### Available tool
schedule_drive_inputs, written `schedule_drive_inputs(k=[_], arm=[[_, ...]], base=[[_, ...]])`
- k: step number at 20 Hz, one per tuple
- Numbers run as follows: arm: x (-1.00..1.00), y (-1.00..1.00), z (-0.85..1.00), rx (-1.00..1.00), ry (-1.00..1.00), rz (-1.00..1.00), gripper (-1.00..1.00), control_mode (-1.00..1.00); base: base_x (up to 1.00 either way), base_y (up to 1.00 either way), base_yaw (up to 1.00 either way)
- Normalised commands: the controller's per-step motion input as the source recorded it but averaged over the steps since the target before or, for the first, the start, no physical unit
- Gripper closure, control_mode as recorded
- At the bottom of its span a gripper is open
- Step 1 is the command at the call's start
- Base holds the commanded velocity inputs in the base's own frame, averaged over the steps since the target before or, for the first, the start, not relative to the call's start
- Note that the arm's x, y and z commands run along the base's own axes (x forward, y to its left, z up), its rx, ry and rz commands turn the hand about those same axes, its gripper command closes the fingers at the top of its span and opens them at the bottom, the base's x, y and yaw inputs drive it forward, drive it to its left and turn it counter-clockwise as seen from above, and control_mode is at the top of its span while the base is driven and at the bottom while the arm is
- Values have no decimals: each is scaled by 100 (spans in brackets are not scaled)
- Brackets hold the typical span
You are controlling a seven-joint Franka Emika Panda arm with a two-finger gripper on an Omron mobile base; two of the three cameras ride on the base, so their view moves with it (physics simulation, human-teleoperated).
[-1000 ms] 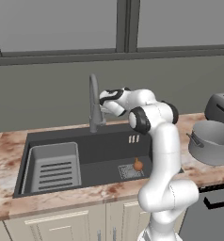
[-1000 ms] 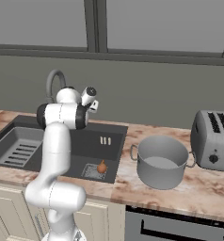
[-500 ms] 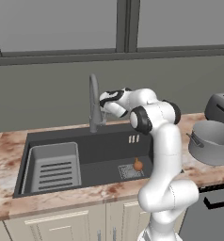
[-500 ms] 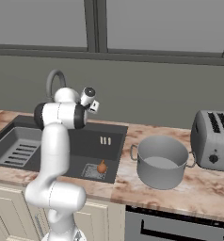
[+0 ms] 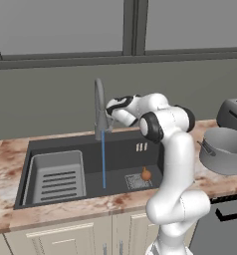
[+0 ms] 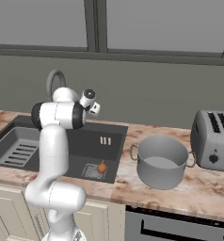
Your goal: Dump the onion from the pot into the sink. Then turn on the water and wash the onion. Then turn off the water and put the onion back in the pot.
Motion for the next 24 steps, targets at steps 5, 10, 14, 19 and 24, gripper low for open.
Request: schedule_drive_inputs(k=[5,10,14,19,24], arm=[[-14,-20,-13,4,0,-5,-100,-100],[0,-2,2,5,0,-3,-100,-100],[0,-11,29,7,0,-2,-100,-100],[0,-9,42,7,0,-2,-100,-100],[-15,-12,16,3,0,-2,-100,-100]], base=[[0,0,0],[0,0,0],[0,0,0],[0,0,0],[0,0,0]])
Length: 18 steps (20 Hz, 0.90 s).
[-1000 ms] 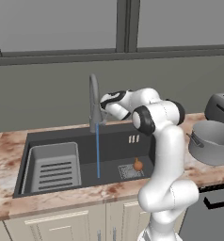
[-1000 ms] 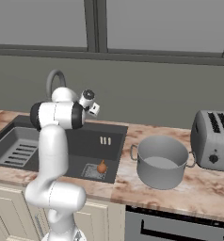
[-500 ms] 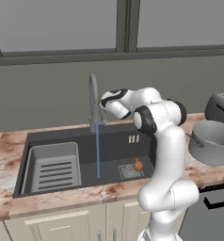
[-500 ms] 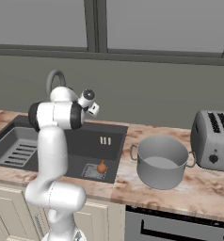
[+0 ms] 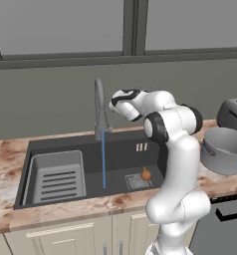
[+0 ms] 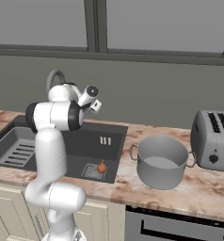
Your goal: Dump the onion from the pot into the sink. Then turn on the water and wash the onion. Then turn off the water and put the onion back in the pot.
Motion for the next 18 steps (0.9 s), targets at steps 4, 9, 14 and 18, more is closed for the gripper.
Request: schedule_drive_inputs(k=[4,9,14,18], arm=[[-36,-28,-1,0,2,-5,-100,-100],[-34,-25,-14,0,6,-6,-100,-100],[-25,-15,-23,0,6,-4,-100,-100],[-6,-4,-29,0,4,-1,-100,-100]], base=[[0,0,0],[0,0,0],[0,0,0],[0,0,0]])
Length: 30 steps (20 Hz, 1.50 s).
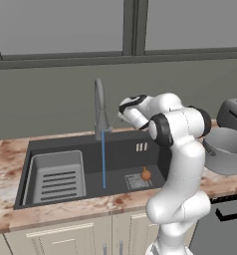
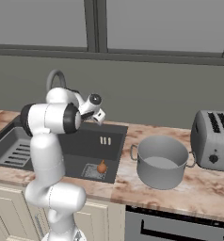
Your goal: Dump the onion from the pot into the sink. Then turn on the water and wash the onion. Then turn off the water and put the onion back in the pot.
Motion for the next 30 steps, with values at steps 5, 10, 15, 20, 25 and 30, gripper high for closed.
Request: schedule_drive_inputs(k=[5,10,15,20,25,30], arm=[[13,0,-33,3,3,0,-100,-100],[33,0,-26,7,1,0,-100,-100],[32,0,-13,8,0,0,-100,-100],[21,15,-7,6,0,0,-100,-100],[19,31,-2,3,0,0,-100,-100],[29,35,0,2,0,0,-100,-100]], base=[[0,0,0],[0,0,0],[0,0,0],[0,0,0],[0,0,0],[0,0,0]])
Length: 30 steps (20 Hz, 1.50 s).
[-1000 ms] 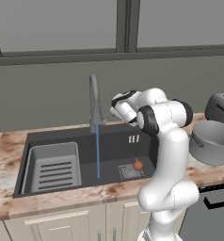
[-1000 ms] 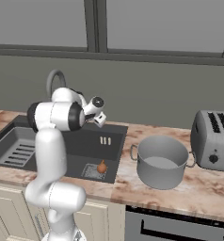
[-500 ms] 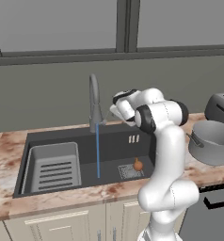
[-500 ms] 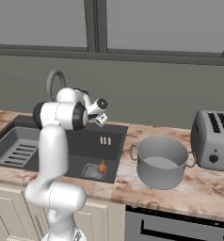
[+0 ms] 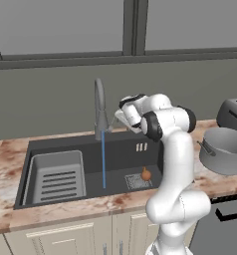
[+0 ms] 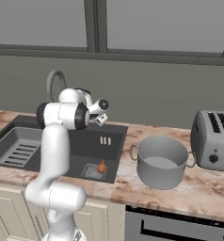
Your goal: Dump the onion from the pot into the sink. Then turn on the water and wash the onion. Then turn off the water and put the onion back in the pot.
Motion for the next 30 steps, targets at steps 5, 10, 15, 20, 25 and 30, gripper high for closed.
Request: schedule_drive_inputs(k=[5,10,15,20,25,30], arm=[[28,47,0,1,0,0,-100,-100],[27,57,0,0,0,0,-100,-100],[27,66,0,0,0,0,-100,-100],[28,48,2,0,0,0,-100,-100],[-9,-4,18,-1,0,-4,-100,-100],[-54,-11,46,-1,0,-12,-100,-100]], base=[[0,0,0],[0,0,0],[0,0,0],[0,0,0],[0,0,0],[0,0,0]])
